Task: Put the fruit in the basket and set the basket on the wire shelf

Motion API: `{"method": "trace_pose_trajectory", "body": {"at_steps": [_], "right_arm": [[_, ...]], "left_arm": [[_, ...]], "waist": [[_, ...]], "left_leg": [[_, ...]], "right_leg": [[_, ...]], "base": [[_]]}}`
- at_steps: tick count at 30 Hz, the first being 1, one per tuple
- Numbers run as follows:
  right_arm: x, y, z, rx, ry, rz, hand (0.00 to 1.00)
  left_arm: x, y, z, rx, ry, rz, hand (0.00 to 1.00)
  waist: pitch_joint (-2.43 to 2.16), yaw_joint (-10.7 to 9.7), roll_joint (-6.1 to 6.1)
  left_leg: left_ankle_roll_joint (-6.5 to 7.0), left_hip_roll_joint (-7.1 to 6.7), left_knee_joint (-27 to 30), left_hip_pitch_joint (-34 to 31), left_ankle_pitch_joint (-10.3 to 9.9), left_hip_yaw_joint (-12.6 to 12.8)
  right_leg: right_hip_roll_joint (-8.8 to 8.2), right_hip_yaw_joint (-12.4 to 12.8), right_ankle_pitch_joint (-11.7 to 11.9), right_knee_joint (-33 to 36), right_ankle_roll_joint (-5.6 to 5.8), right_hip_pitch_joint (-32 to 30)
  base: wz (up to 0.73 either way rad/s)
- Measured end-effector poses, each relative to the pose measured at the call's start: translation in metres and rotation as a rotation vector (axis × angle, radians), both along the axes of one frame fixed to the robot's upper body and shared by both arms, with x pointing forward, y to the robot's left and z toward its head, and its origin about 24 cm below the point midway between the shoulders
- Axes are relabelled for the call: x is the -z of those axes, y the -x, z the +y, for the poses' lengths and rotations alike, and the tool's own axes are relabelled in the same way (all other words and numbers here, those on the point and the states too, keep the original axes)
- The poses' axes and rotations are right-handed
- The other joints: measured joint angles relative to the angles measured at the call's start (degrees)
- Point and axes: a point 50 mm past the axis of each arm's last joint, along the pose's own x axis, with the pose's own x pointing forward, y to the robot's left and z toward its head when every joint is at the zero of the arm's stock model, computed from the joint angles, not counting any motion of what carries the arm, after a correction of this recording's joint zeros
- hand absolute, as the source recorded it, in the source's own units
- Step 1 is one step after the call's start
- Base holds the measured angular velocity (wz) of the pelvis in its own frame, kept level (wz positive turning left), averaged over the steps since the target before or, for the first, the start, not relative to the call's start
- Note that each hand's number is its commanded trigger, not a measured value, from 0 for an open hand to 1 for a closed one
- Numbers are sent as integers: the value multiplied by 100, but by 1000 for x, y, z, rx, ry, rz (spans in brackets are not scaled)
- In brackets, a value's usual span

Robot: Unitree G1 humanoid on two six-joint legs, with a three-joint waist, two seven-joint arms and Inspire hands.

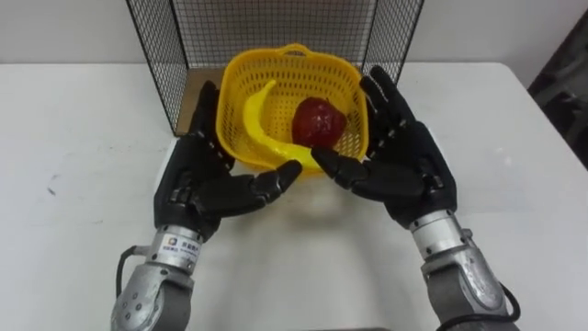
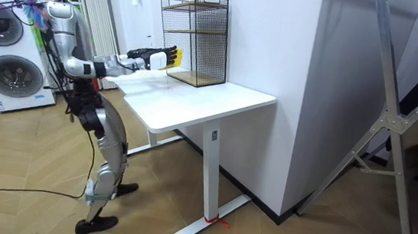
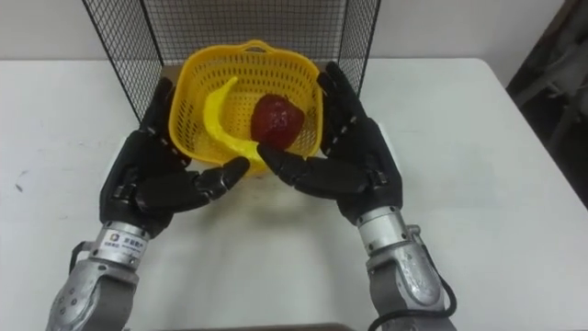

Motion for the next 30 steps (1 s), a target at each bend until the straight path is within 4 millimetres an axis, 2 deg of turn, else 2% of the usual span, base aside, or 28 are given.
{"method": "trace_pose_trajectory", "body": {"at_steps": [1, 3, 4, 6, 8, 9, 10, 11, 12, 13, 18, 23, 27, 30], "right_arm": [[0, 0, 0, 1, 0, -3, 0], [1, 0, -2, 5, 3, 3, 0], [2, 0, -2, 6, 2, 6, 0], [4, 1, -2, 8, 3, 14, 0], [5, 1, -3, 9, 3, 20, 0], [6, 1, -3, 7, 6, 22, 0], [6, 1, -2, 7, 5, 22, 0], [8, 1, -3, 9, 6, 31, 0], [8, -1, -2, 8, 8, 34, 0], [7, -3, -2, 6, 11, 31, 0], [3, -10, 1, -3, 7, 18, 0], [0, -14, 3, 1, -30, 12, 0], [1, -22, 3, 13, -34, 30, 0], [2, -29, 4, 17, -30, 53, 0]], "left_arm": [[0, 0, -1, 1, 2, -1, 0], [0, 0, -2, 3, 4, -2, 0], [0, 0, -1, 2, 4, -2, 0], [-1, 0, -1, 0, 7, -3, 0], [-1, 0, -1, 0, 17, -1, 0], [-1, 0, -1, 1, 18, 0, 0], [-1, -1, -1, 1, 20, -1, 0], [0, -1, -2, 3, 22, 2, 0], [-1, -2, -2, 4, 21, -3, 0], [-2, -2, -1, 1, 20, -5, 0], [-2, -3, -2, 3, 12, -7, 0], [-2, -5, -3, 3, 10, 6, 0], [4, -21, -6, -16, -45, 39, 0], [8, -27, -8, -30, -50, 78, 0]], "waist": [[4, -26, -6], [29, -46, 75], [43, -58, 114], [80, -93, 225], [82, -118, 230], [80, -127, 229], [79, -121, 229], [68, -152, 243], [41, -148, 248], [46, -142, 257], [39, -168, 250], [45, -228, 265], [66, -216, 295], [76, -226, 324]], "left_leg": [[30, -27, 22, 42, -47, -2], [117, -9, -19, 225, -150, -71], [134, -8, -54, 278, -166, -146], [162, 10, -236, 415, -162, -313], [188, -9, -307, 514, -155, -338], [190, -31, -311, 593, -159, -357], [188, -42, -320, 616, -162, -371], [170, -66, -374, 709, -171, -469], [149, -46, -508, 792, -173, -496], [133, -22, -554, 816, -163, -496], [43, 192, -994, 1077, -133, -492], [22, 283, -1125, 1140, -119, -433], [20, 319, -1283, 1286, -38, -379], [23, 332, -1400, 1390, -34, -321]], "right_leg": [[-43, 1, 45, 190, 36, -41], [-24, 73, 444, 656, 95, -231], [11, 76, 440, 682, 106, -237], [209, 82, 198, 442, 6, -510], [320, 89, 179, -75, -19, -741], [394, 166, 268, -553, -109, -883], [427, 211, 460, -777, -156, -940], [458, 232, 901, -856, -213, -989], [486, 218, 917, -974, -247, -870], [506, 201, 944, -1020, -266, -834], [815, 217, 1186, -1689, -333, -418], [911, 260, 1337, -2058, -345, -287], [980, 307, 1528, -2411, -343, -94], [1008, 340, 1581, -2483, -331, 5]], "base": [[17], [2], [0], [15], [19], [16], [28], [24], [18], [0], [-7], [-10], [-7], [-11]]}}
